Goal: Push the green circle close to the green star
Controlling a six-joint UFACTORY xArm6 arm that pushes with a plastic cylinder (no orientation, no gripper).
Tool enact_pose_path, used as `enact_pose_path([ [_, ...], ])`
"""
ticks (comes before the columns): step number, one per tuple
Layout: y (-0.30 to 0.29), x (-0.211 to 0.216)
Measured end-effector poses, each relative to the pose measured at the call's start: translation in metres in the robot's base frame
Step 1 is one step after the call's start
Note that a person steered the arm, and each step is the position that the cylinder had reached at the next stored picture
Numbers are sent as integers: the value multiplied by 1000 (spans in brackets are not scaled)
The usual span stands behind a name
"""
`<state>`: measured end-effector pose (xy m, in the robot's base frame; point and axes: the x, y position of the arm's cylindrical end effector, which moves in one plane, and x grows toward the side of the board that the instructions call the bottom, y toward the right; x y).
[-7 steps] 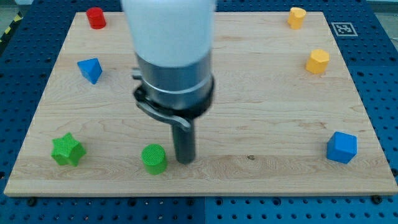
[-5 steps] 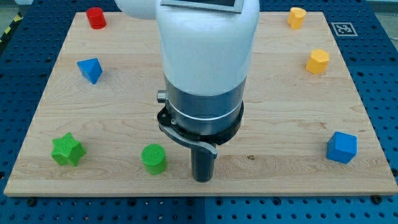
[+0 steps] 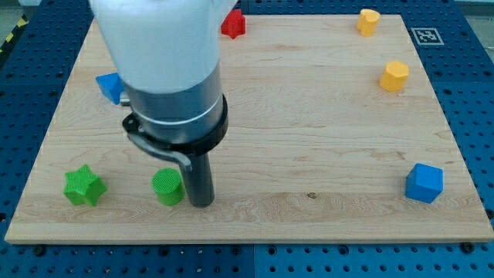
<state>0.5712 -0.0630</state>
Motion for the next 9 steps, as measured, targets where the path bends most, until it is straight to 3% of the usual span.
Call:
enact_pose_path([
  [4, -75, -22],
  [5, -53, -70],
  [6, 31, -137],
  [7, 127, -161],
  [8, 223, -130],
  [9, 279, -86],
])
